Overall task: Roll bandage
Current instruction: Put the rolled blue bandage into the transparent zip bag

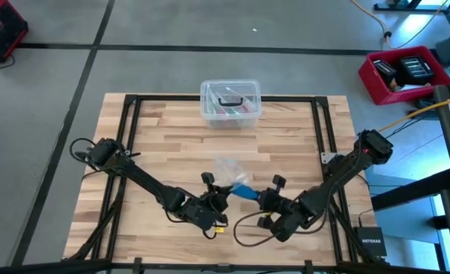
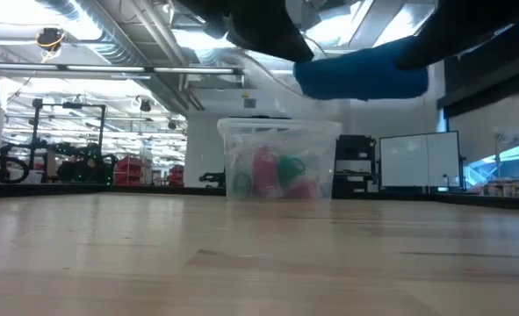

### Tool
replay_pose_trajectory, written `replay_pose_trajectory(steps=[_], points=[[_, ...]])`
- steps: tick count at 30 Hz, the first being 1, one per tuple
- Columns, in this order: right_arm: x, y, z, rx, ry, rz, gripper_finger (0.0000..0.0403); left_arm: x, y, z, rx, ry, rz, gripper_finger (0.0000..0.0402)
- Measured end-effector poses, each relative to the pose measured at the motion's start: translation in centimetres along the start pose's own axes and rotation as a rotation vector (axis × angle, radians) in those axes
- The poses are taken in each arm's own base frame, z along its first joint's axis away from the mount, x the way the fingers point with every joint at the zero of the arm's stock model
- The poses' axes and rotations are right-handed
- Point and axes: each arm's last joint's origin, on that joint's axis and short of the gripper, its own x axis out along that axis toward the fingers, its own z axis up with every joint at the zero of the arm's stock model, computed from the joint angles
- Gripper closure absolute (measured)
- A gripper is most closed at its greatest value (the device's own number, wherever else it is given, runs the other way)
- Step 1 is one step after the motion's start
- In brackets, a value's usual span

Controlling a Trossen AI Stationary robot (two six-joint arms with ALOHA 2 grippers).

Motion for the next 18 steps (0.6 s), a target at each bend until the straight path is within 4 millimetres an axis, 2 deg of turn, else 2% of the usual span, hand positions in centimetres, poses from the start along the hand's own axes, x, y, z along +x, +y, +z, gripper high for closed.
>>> replay_pose_trajectory(steps=[4,10,18], points=[[0.1,0.1,0.3,0.036,-0.033,-0.007,0.0342,0.0,0.0,-0.2,-0.012,0.013,-0.004,0.0399],[0.3,0.5,0.5,0.096,-0.066,0.005,0.0341,0.3,0.3,-0.2,-0.159,0.02,0.007,0.0399],[3.0,0.5,0.8,0.265,-0.161,-0.12,0.0341,0.5,0.4,0.2,-0.356,-0.005,0.011,0.0399]])
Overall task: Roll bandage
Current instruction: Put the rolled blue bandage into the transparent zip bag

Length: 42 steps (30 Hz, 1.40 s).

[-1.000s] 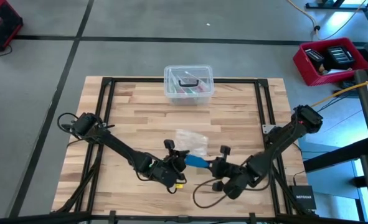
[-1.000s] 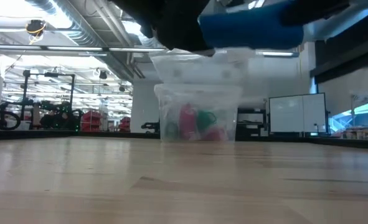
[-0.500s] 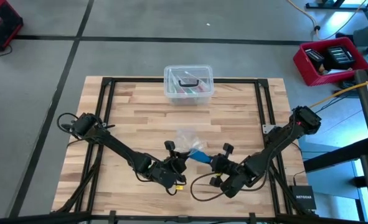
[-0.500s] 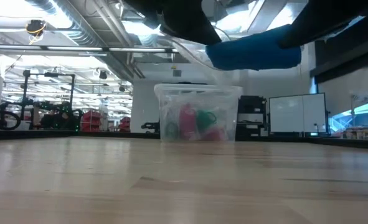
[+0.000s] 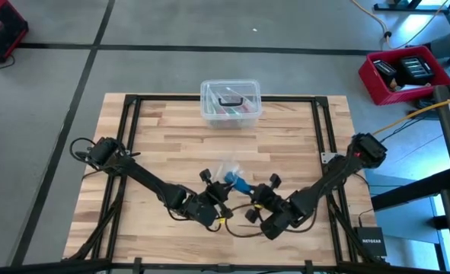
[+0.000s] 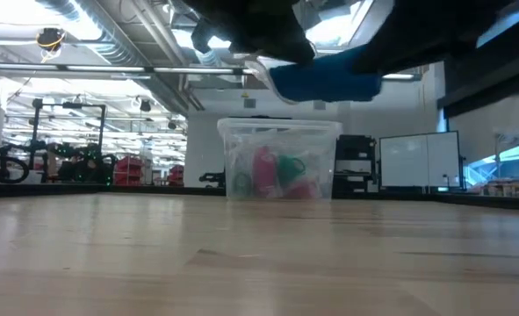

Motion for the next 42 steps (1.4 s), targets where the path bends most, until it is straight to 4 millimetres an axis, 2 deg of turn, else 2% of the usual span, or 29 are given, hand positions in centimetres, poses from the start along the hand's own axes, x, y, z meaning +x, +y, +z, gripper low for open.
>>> replay_pose_trajectory(steps=[7,13,15,22,25,29,33,36,42], points=[[2.0,0.3,0.4,0.068,-0.096,-0.066,0.0341,0.7,0.5,0.2,-0.021,0.002,0.022,0.0399],[2.0,0.7,0.5,-0.082,-0.06,-0.012,0.034,0.2,0.1,0.1,0.098,-0.001,-0.006,0.0399],[1.4,1.1,0.2,-0.11,-0.053,0.016,0.034,0.0,-0.1,0.0,0.142,-0.002,-0.015,0.0399],[1.0,1.1,-0.1,-0.154,-0.057,0.01,0.034,-0.5,-0.5,-0.1,0.157,0.005,-0.076,0.0393],[1.1,1.1,-0.1,-0.154,-0.028,0.032,0.034,-0.3,-0.5,-0.1,0.148,0.021,-0.116,0.0369],[1.1,1.0,-0.2,-0.148,-0.002,0.045,0.034,-0.3,-0.6,-0.3,0.133,0.049,-0.162,0.0309],[1.2,0.9,-0.4,-0.13,0.027,0.047,0.034,-1.3,-1.0,-1.1,0.209,0.081,-0.189,0.0266],[1.2,1.0,-0.4,-0.122,0.042,0.058,0.034,-2.0,-1.2,-1.7,0.243,0.103,-0.176,0.0253],[2.9,1.1,-1.4,-0.106,0.109,0.053,0.034,-1.9,-0.7,-3.0,0.132,0.169,-0.124,0.0256]])
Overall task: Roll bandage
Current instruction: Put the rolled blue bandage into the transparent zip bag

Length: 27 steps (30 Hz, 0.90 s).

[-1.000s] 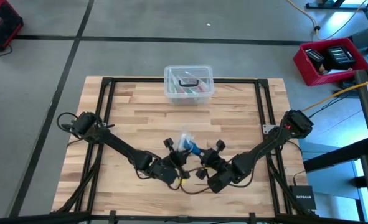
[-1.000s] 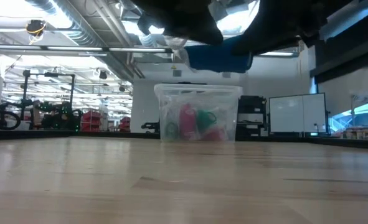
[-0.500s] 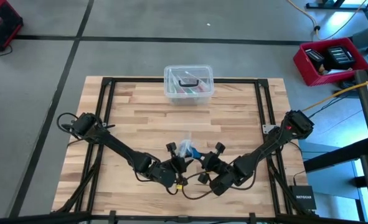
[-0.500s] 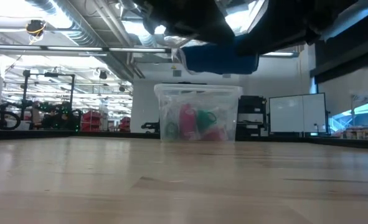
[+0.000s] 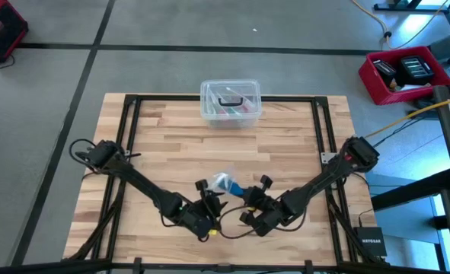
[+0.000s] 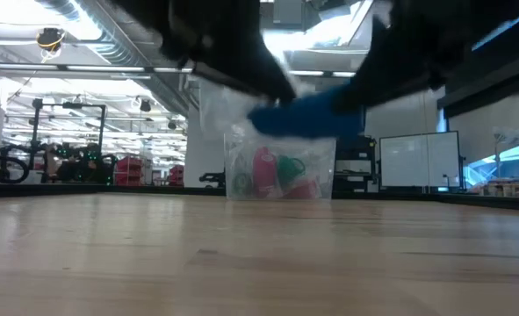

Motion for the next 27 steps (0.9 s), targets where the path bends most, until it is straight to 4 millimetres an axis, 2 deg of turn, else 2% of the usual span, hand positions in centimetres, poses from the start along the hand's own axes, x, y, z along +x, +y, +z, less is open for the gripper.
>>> replay_pose_trajectory(steps=[5,9,13,18,22,27], points=[[2.0,0.7,-1.0,-0.071,0.014,0.0,0.034,1.1,1.0,-1.7,-0.062,0.037,0.041,0.0264],[1.6,1.1,-0.8,-0.126,-0.053,-0.007,0.034,1.1,1.2,-2.3,-0.087,0.038,0.053,0.0274],[0.0,1.4,-0.1,-0.094,-0.175,-0.051,0.0344,0.8,0.9,-2.4,-0.111,0.027,0.044,0.0292],[-0.3,1.5,-0.2,-0.093,-0.199,-0.064,0.0344,0.3,0.5,-1.2,-0.127,-0.062,0.021,0.0343],[0.0,2.1,-0.1,-0.162,-0.19,-0.011,0.0343,-0.1,0.2,0.2,-0.112,-0.133,-0.022,0.0382],[0.1,2.5,0.4,-0.246,-0.188,0.053,0.0342,-0.1,-0.1,0.6,-0.097,-0.149,-0.106,0.0399]])
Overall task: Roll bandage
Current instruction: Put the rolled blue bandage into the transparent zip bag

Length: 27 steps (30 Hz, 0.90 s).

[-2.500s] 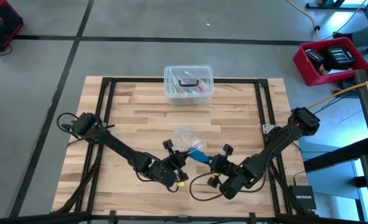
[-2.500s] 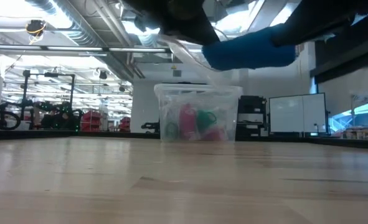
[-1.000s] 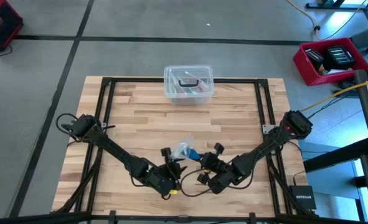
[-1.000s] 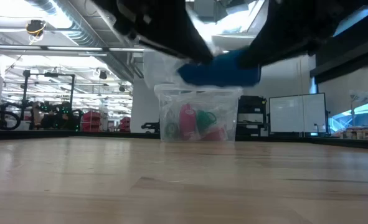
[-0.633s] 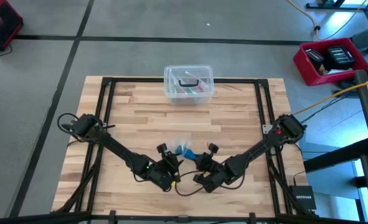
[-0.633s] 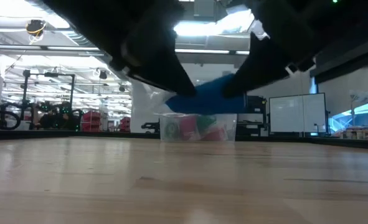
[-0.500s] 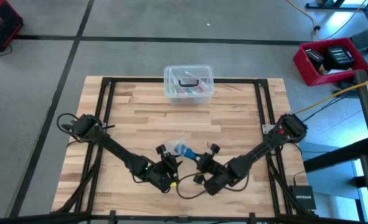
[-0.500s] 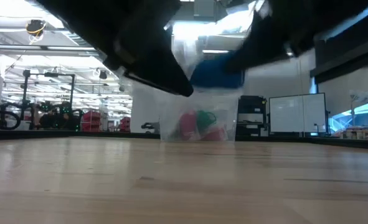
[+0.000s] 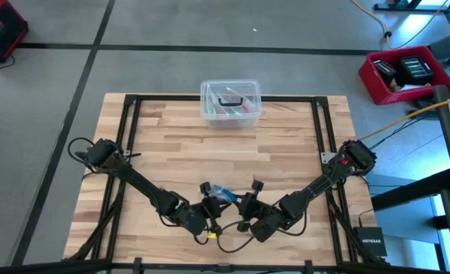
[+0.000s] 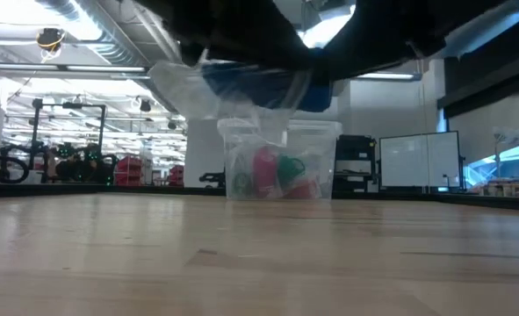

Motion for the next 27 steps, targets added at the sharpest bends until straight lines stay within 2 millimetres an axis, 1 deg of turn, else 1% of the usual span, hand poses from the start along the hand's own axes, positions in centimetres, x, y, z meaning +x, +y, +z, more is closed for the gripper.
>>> replay_pose_trajectory(steps=[3,6,10,13,16,20,23,27], points=[[0.6,-0.4,0.0,-0.015,0.029,0.019,0.0342,0.2,-0.1,0.1,0.006,0.013,-0.076,0.0393],[1.4,-0.7,0.2,-0.054,0.075,0.121,0.0342,0.2,-0.2,0.1,0.029,0.021,-0.112,0.0386],[1.4,-0.5,0.0,-0.142,0.116,0.227,0.0342,0.0,-0.3,-0.2,0.08,0.037,-0.132,0.0375],[1.3,-0.4,0.0,-0.165,0.123,0.26,0.0341,0.0,-0.3,-0.3,0.082,0.05,-0.136,0.0346],[1.5,-0.5,-0.1,-0.167,0.146,0.293,0.0341,0.0,-0.4,-0.3,0.059,0.06,-0.146,0.0299],[1.6,-0.6,-0.3,-0.145,0.186,0.322,0.0341,-0.4,-0.4,0.1,0.073,0.116,-0.248,0.0246],[1.6,-0.5,-0.3,-0.136,0.185,0.339,0.0341,-0.6,-0.5,-0.3,0.085,0.161,-0.289,0.0226],[1.6,-0.5,-0.3,-0.125,0.19,0.343,0.0341,-1.0,-0.5,-0.9,0.093,0.232,-0.315,0.0218]])
